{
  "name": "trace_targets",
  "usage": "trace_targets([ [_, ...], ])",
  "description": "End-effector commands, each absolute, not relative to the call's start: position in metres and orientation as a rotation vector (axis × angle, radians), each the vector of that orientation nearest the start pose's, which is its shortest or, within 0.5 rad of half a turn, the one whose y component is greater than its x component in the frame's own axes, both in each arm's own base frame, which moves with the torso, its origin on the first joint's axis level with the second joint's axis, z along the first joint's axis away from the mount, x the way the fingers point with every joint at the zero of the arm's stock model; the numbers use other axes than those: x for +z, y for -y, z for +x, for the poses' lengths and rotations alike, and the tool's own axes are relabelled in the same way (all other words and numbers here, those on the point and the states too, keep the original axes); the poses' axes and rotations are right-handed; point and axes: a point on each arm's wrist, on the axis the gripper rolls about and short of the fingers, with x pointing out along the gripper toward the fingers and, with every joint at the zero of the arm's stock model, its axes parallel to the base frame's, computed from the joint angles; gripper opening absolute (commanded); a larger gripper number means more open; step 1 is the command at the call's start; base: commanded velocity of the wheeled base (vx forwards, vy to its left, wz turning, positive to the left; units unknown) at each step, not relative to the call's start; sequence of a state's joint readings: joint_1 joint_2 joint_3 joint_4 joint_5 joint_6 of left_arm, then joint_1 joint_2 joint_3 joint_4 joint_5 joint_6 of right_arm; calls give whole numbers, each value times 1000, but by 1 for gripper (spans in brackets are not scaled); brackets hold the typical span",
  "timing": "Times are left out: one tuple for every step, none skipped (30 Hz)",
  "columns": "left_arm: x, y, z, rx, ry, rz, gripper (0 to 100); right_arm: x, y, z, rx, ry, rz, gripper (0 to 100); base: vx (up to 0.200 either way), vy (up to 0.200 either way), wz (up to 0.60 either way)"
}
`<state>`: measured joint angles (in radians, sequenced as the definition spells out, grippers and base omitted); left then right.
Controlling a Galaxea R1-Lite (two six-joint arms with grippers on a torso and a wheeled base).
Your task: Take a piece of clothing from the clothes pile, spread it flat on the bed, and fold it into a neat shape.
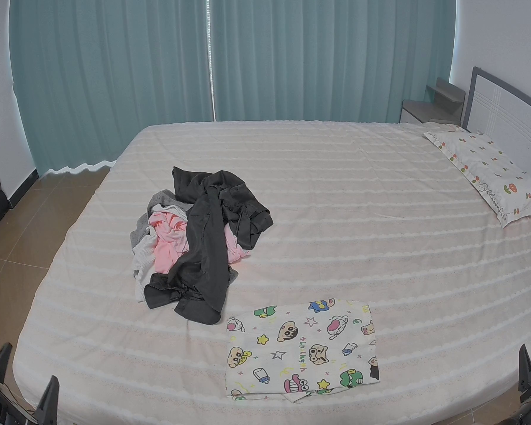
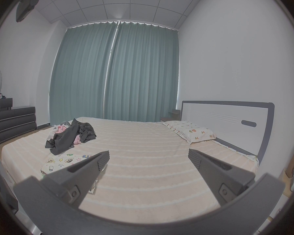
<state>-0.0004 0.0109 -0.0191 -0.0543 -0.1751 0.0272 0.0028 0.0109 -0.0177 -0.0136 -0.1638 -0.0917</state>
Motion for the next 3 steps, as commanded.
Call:
trace_targets([
  [81,1,-23,-26,35,14,100,77,4,-23,-160,6,-91,100,0,0,0],
  [81,-1,-23,56,39,28,100,77,4,-23,-160,6,-91,100,0,0,0],
  [81,-1,-23,67,39,32,100,77,4,-23,-160,6,-91,100,0,0,0],
])
